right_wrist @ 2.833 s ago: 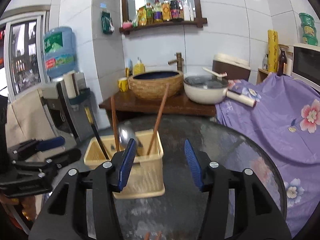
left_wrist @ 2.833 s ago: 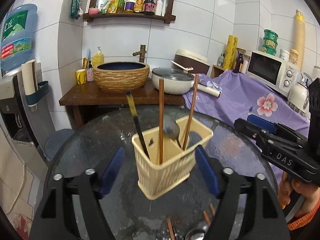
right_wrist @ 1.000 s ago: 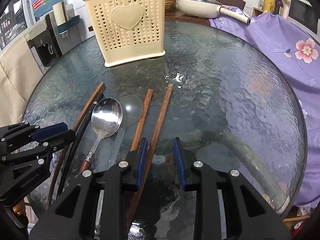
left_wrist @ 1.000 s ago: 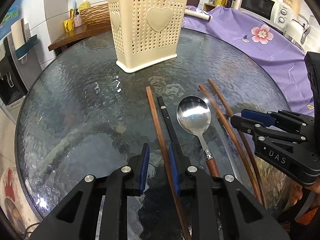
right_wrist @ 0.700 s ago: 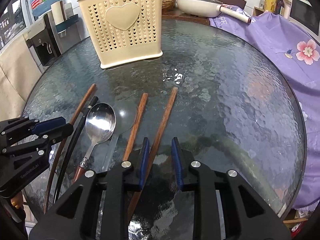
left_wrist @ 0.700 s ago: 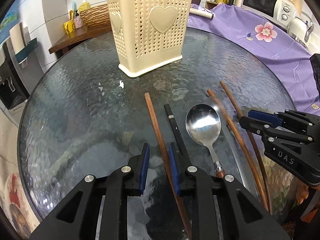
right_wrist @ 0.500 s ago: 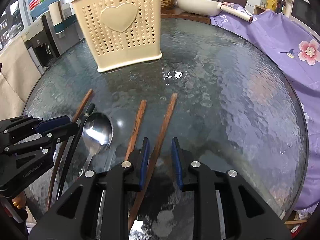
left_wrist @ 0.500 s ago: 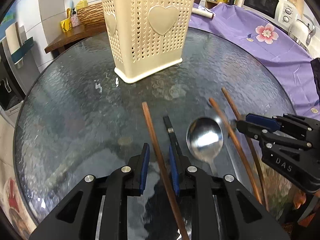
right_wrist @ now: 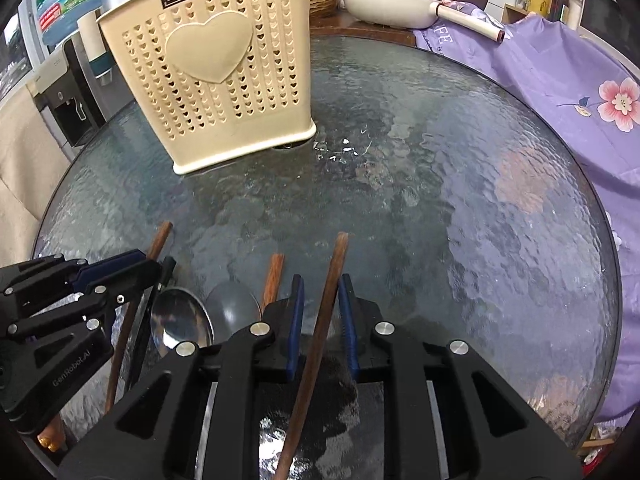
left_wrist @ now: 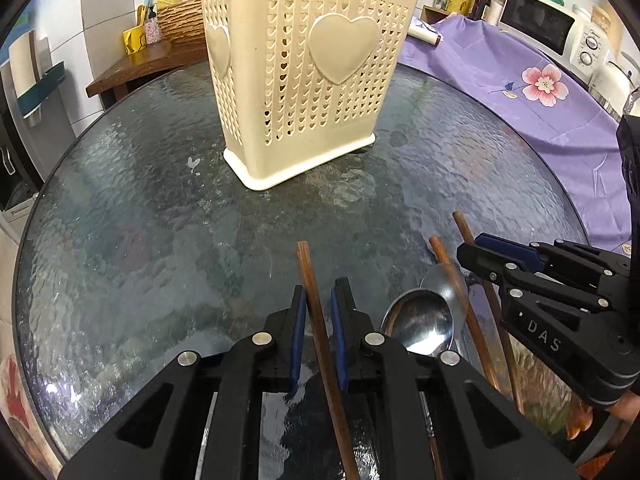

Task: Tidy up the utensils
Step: 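Grasp a wooden chopstick with the left tool while the right tool grasps another wooden chopstick, then lift both wooden chopsticks up to the cream basket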

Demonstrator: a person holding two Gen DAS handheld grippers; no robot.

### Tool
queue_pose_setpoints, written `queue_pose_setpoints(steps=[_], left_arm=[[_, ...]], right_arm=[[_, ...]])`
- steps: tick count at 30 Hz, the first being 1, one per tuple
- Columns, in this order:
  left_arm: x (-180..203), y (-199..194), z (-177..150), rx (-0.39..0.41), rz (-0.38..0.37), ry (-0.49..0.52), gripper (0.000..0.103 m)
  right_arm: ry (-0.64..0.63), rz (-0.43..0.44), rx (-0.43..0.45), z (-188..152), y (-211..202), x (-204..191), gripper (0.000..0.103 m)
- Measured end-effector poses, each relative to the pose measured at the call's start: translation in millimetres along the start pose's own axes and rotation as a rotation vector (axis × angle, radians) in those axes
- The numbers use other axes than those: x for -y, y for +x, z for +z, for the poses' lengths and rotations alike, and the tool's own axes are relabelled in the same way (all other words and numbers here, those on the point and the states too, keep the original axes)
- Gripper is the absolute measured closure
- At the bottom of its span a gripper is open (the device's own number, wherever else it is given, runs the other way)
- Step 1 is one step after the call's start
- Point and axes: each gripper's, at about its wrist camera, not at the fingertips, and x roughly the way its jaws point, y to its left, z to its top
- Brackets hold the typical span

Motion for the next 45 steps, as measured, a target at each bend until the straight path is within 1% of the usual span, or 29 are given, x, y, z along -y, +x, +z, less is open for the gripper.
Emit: queue_pose_setpoints(steps=[5,7,10,19,24,27,32,34,39,42,43,45], left_arm=[[2.8,1.5,1.6,0.002,0.008,0.012,0.093],[4.1,1.8,1.8,0.004,0.012,0.015,0.094],[3.2,1.8,1.1,0.007,0.009,0.010,0.095],[4.1,1.9,1.6,0.012,0.015,-0.004,0.095],[4.2,2.7,2.7,0.015,0.012,-0.007,0.096],[2.7,2.7,4.7,0.018,-0.006,-0.018,0.096],[2.5,-12.6,10.7,0.066,-0.007,-0.017,0.096],[3.2,-25.4,15.8,0.099,-0.015,-0.015,0.096],[3.3,-56.2,24.7,0.173,-0.045,-0.015,0.096],[4.4,-76.8,28.4,0.225,-0.051,-0.004,0.096],[3.8,-84.8,30.4,0.242,-0.049,0.000,0.096],[2.6,-92.6,32.5,0.258,-0.057,0.000,0.096]], right_arm=[[-0.025,-0.017,0.005,0.4,1.5,-5.4,0.086],[-0.025,-0.018,0.007,0.2,1.3,-5.3,0.087],[-0.030,-0.023,0.012,-0.7,1.3,-3.8,0.093],[-0.030,-0.022,0.033,-2.8,1.1,-5.8,0.095],[-0.005,0.021,0.047,-1.8,1.3,0.8,0.095],[0.005,0.036,0.060,-0.9,-0.8,4.2,0.095],[0.004,0.076,0.120,2.8,-19.0,7.3,0.095],[0.004,0.107,0.146,5.5,-28.6,9.1,0.095],[0.031,0.231,0.211,15.1,-58.7,19.9,0.095],[0.059,0.314,0.239,21.7,-77.0,29.2,0.095],[0.071,0.358,0.247,24.2,-84.2,33.9,0.095],[0.082,0.405,0.263,25.6,-95.7,37.7,0.095]])
